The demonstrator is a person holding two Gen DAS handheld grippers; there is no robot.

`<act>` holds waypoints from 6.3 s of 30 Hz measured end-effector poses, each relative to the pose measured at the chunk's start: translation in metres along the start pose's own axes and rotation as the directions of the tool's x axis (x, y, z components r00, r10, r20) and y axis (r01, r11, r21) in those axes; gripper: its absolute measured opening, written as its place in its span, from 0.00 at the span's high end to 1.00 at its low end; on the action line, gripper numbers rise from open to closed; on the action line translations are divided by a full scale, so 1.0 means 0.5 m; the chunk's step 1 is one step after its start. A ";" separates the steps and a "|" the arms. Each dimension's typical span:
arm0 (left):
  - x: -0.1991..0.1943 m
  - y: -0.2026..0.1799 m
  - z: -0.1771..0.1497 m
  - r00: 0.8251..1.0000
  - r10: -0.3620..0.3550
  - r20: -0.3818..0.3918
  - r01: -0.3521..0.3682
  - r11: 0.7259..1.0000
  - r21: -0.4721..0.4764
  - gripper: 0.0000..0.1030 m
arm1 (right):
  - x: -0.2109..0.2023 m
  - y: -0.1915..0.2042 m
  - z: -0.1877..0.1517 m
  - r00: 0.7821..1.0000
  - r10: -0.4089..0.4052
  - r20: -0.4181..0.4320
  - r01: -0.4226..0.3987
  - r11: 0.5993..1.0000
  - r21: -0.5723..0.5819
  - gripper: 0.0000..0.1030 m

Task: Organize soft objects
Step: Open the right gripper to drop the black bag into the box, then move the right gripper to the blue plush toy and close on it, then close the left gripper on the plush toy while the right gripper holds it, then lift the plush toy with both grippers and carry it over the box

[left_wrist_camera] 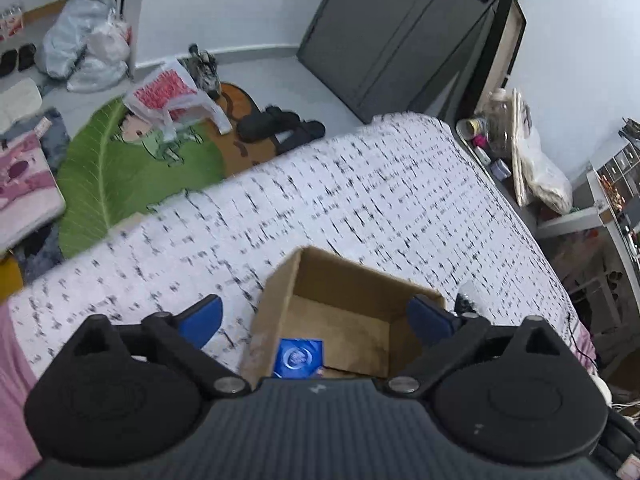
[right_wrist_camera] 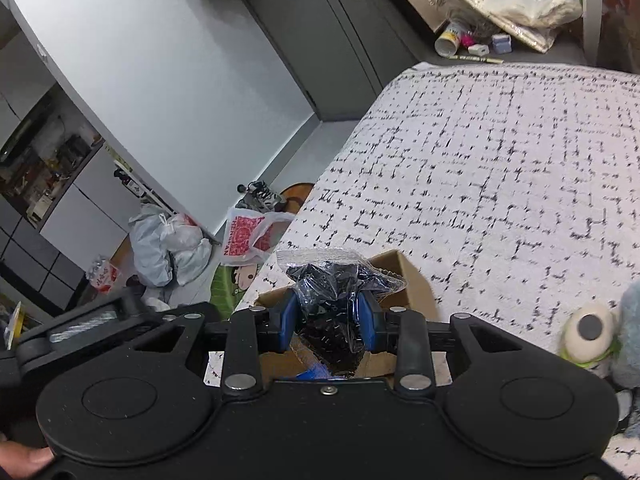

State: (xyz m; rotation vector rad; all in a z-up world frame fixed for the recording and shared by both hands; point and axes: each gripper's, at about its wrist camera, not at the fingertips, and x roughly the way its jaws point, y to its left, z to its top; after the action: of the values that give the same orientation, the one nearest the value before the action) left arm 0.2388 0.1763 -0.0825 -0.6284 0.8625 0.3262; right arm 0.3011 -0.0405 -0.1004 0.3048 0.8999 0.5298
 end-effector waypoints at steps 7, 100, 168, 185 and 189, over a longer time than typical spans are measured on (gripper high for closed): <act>-0.034 0.002 -0.002 0.999 0.008 0.035 -0.009 1.000 0.014 0.00 | -0.006 0.009 -0.006 0.999 0.025 0.020 -0.025 0.999 -0.023 0.37; 0.105 -0.500 -0.391 0.969 -0.192 -0.156 0.242 0.873 0.423 0.49 | -0.220 -0.594 -0.122 1.000 0.023 -0.002 -0.018 0.855 0.518 0.65; 0.004 -0.350 -0.288 0.956 -0.262 -0.133 0.287 0.930 0.231 0.67 | -0.243 -0.374 -0.084 0.995 0.070 0.072 -0.089 0.951 0.297 0.78; -0.059 -0.265 -0.237 0.949 -0.309 -0.066 0.316 0.936 0.152 0.67 | -0.241 -0.259 -0.070 0.993 0.073 0.088 -0.090 0.974 0.207 0.78; -0.073 -0.240 -0.216 0.950 -0.309 -0.049 0.313 0.939 0.140 0.67 | -0.232 -0.224 -0.066 0.993 0.086 0.086 -0.100 0.978 0.181 0.78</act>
State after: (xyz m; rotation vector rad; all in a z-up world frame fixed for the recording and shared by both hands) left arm 0.2119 0.0145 -0.0608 -0.6225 0.7892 -0.0319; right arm 0.2504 -0.1969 -0.0952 0.5355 0.8633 0.5177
